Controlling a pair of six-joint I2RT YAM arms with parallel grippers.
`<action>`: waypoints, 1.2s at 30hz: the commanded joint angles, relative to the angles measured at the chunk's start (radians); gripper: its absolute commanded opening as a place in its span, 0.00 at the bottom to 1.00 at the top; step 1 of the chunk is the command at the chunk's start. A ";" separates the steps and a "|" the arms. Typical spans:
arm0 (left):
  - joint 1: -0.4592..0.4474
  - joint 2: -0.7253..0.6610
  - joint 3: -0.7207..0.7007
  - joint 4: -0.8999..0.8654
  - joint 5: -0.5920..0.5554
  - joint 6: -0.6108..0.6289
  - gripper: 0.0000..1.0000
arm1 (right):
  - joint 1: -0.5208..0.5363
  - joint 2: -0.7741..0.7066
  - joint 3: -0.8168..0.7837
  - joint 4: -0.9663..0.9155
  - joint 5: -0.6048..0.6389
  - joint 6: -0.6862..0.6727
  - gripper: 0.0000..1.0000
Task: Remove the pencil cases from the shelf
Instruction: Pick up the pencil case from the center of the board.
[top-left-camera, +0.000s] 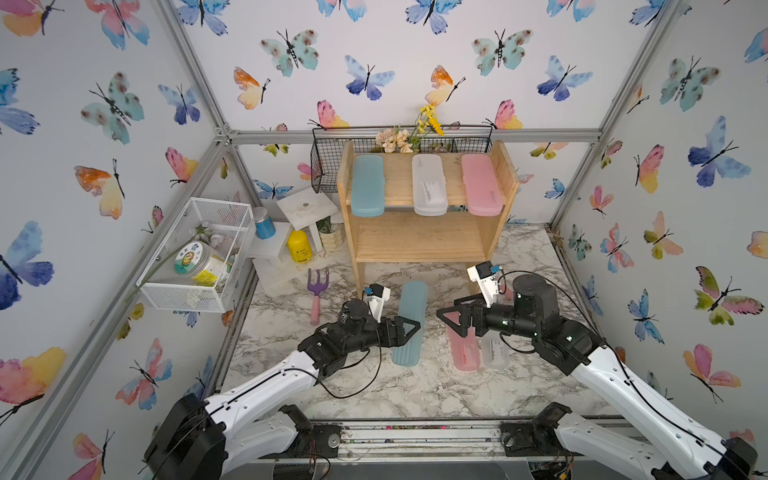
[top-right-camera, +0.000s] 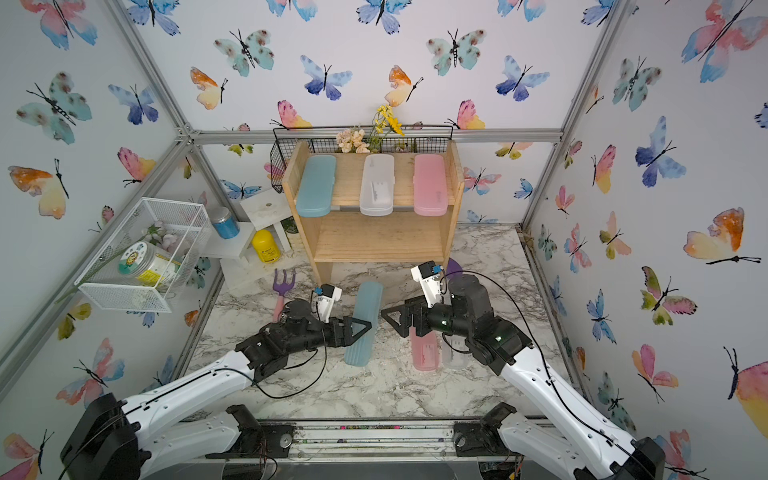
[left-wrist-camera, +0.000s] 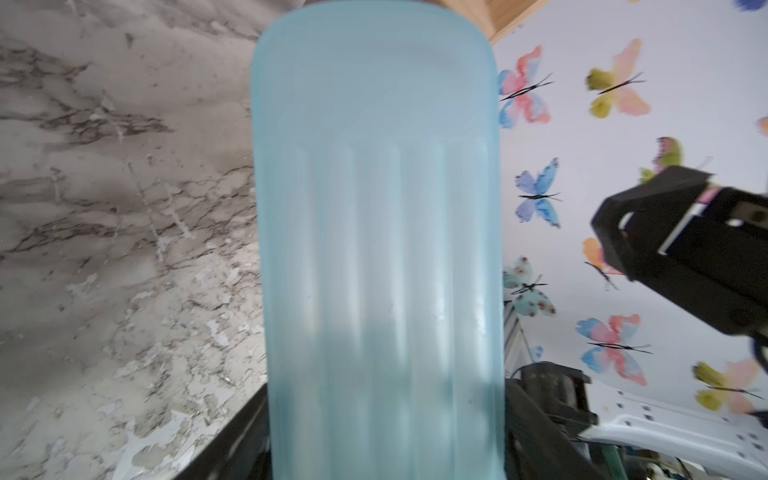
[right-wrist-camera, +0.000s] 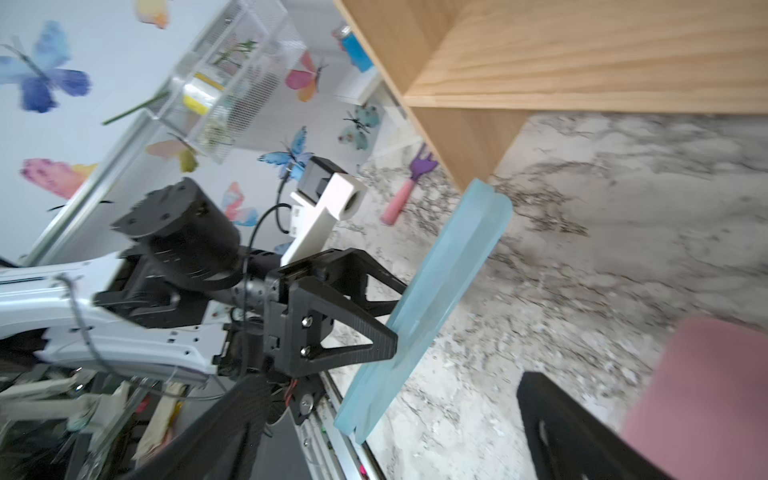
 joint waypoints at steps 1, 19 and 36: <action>0.033 -0.063 -0.044 0.239 0.285 -0.047 0.69 | -0.005 0.032 0.019 0.094 -0.183 -0.013 0.99; 0.098 -0.106 -0.183 0.795 0.484 -0.332 0.73 | -0.001 0.099 -0.079 0.473 -0.386 0.170 0.99; 0.067 -0.001 -0.190 0.990 0.497 -0.418 0.74 | 0.102 0.253 -0.058 0.733 -0.391 0.245 0.99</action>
